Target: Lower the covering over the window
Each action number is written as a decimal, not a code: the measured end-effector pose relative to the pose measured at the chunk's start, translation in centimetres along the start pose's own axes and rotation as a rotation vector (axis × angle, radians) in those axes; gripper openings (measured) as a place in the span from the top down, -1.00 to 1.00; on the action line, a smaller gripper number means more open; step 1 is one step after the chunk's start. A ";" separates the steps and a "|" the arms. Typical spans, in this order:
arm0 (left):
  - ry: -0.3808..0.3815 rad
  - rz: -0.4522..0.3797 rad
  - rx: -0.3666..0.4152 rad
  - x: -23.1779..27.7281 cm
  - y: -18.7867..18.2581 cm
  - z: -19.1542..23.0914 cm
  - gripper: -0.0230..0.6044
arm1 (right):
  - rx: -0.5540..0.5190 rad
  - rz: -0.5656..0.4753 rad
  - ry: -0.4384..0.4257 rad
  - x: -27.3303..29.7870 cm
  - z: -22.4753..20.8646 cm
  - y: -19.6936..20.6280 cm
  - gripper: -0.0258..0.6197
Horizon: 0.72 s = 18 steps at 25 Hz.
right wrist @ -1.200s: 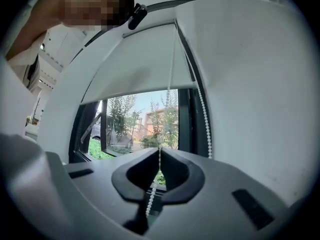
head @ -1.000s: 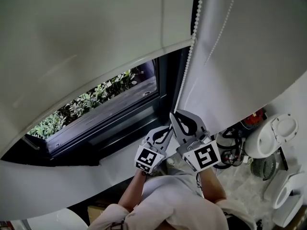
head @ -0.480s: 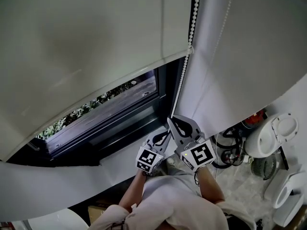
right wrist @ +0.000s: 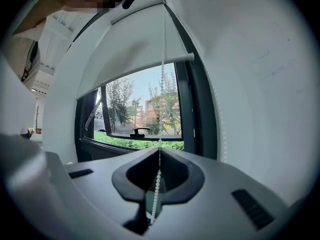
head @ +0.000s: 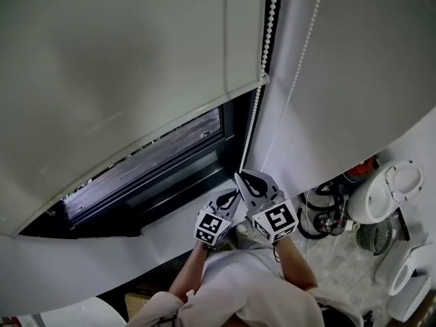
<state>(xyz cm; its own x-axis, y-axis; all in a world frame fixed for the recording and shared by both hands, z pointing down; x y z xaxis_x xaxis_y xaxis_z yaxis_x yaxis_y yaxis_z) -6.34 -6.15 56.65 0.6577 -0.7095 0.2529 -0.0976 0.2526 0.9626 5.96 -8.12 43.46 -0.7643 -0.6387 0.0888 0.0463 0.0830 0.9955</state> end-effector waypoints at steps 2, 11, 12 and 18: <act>-0.001 0.005 -0.004 0.1 0.8 0.1 0.86 | 0.011 0.016 -0.001 0.0 -0.1 0.7 0.92; -0.005 0.053 -0.027 0.3 3.7 0.4 0.86 | 0.046 0.081 -0.017 0.1 0.1 3.4 0.92; -0.006 0.061 -0.030 0.2 4.0 0.4 0.86 | 0.050 0.088 -0.020 0.1 0.2 3.7 0.92; -0.015 0.077 -0.059 -0.3 5.6 0.6 0.86 | 0.065 0.121 -0.037 0.4 0.7 5.1 0.92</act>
<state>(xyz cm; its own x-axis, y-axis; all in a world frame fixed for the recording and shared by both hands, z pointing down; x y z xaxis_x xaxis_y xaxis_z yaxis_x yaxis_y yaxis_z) -7.51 -4.88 62.03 0.6384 -0.6966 0.3274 -0.1030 0.3443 0.9332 5.43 -7.39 48.50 -0.7791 -0.5922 0.2058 0.0990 0.2080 0.9731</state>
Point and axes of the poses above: the fingertips, and each gripper's own axes: x forward along the fingers, z to its left, y out of its underside, the point moved 10 cm from there along -x, backward along the fingers, and after that the axes turned 5 degrees about -y, right-handed, at the moved point
